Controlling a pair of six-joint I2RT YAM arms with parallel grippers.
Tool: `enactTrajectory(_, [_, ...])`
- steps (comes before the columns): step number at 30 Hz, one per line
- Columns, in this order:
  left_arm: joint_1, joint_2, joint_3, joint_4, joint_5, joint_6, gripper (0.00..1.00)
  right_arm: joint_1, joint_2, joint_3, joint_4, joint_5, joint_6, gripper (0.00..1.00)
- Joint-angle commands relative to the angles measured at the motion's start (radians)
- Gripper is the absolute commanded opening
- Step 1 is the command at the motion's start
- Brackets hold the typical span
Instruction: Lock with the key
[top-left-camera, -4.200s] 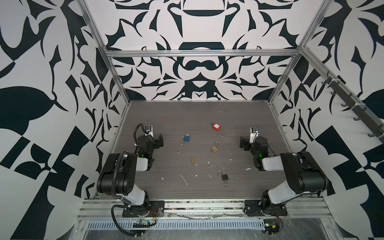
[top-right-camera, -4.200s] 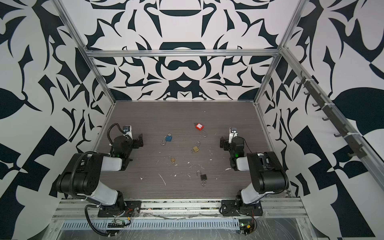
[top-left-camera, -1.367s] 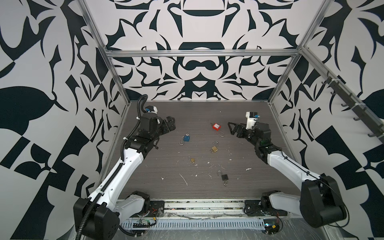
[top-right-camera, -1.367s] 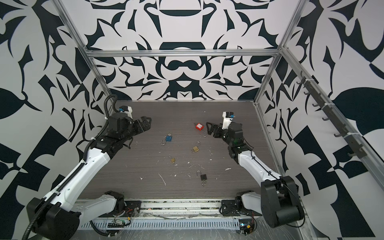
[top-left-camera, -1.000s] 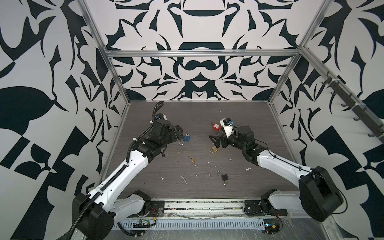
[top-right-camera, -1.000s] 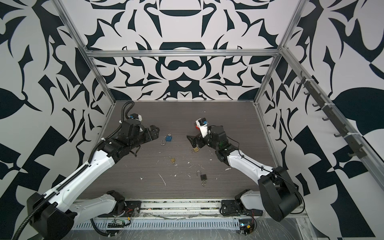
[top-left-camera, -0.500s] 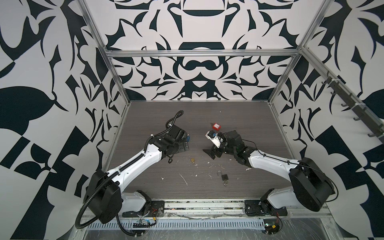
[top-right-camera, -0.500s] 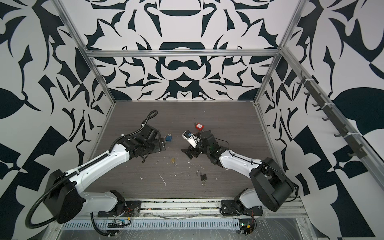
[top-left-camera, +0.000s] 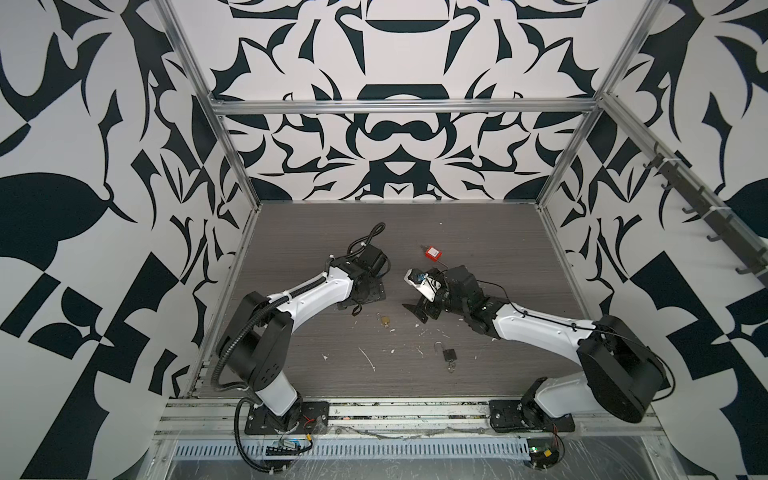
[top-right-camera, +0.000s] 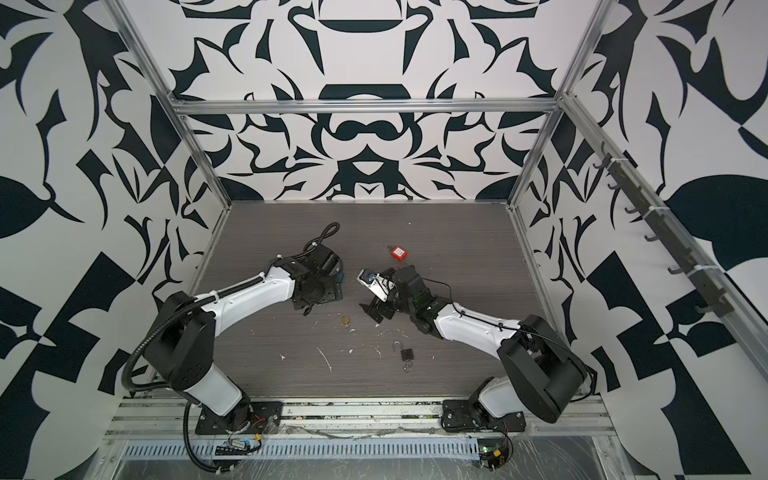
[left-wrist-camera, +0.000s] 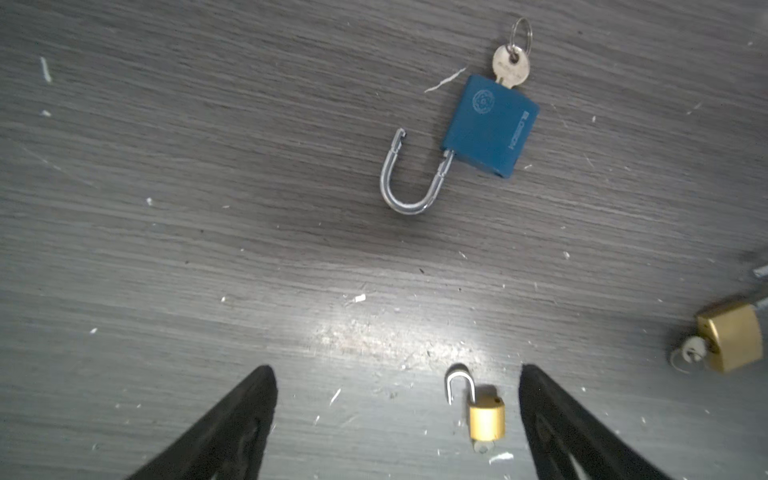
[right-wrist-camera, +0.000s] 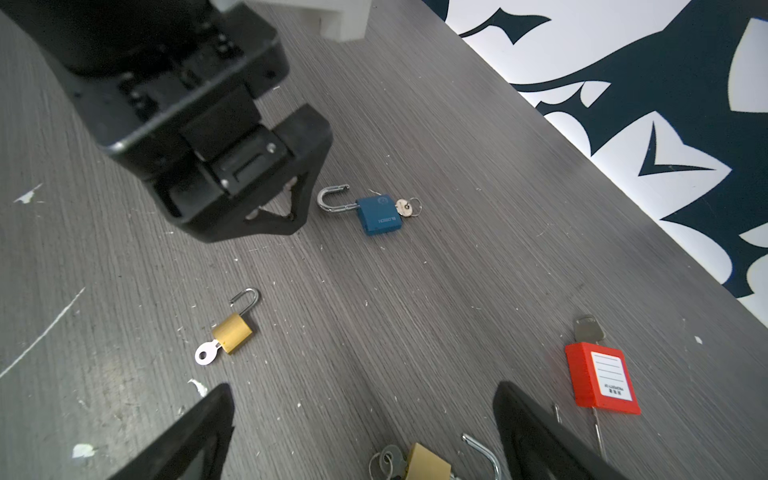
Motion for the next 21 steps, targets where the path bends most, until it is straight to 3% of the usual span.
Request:
enactTrajectory(1, [0.001,0.05,0.043,-0.036,-0.048,0.023,0.92,0.005,-0.03,-0.003,0.027,0.03,-0.018,1.0])
enactTrajectory(21, [0.07,0.269,0.128,0.01,-0.097,0.104,0.88,0.005,-0.003,-0.002,0.026,0.043,-0.042,1.0])
